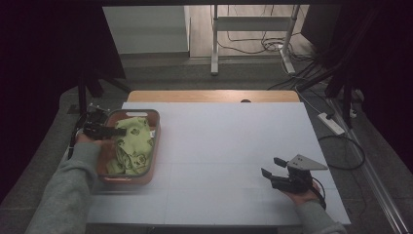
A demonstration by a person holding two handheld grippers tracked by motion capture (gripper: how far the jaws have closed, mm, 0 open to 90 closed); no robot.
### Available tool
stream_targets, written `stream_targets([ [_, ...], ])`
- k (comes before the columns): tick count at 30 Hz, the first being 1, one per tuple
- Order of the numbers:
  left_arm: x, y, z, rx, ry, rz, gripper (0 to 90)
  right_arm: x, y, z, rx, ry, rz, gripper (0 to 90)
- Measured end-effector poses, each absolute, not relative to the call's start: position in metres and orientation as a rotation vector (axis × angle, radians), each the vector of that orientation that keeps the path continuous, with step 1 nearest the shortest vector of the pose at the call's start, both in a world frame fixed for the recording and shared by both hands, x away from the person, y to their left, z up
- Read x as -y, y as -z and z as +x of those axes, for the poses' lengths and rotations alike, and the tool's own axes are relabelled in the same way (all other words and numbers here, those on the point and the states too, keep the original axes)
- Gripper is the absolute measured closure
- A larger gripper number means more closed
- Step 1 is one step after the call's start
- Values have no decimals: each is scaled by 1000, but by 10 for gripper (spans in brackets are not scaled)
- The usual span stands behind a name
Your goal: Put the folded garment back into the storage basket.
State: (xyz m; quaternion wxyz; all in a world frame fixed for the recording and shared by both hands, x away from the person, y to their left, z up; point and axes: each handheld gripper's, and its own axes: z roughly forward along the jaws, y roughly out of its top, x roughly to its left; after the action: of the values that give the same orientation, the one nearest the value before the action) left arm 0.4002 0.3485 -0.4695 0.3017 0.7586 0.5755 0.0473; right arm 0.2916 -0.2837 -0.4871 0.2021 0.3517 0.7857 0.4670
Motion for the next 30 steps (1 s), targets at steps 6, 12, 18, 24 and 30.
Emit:
stream_targets([
  [6, -352, 473, 402, -1539, -115, 2015, 672, 284, 487, 292, -2195, -1302, 983, 341],
  [12, -352, 474, 403, -1548, -119, 2024, 659, 284, 487, 291, -2195, -1303, 984, 341],
  [18, -351, 474, 404, -1558, -139, 2035, 596, 284, 487, 292, -2195, -1303, 983, 341],
  [24, -355, 467, 400, -1596, -215, 1982, 417, 284, 487, 292, -2195, -1303, 984, 341],
  [30, -363, 449, 389, -1583, -292, 1907, 339, 283, 487, 292, -2194, -1302, 983, 340],
])
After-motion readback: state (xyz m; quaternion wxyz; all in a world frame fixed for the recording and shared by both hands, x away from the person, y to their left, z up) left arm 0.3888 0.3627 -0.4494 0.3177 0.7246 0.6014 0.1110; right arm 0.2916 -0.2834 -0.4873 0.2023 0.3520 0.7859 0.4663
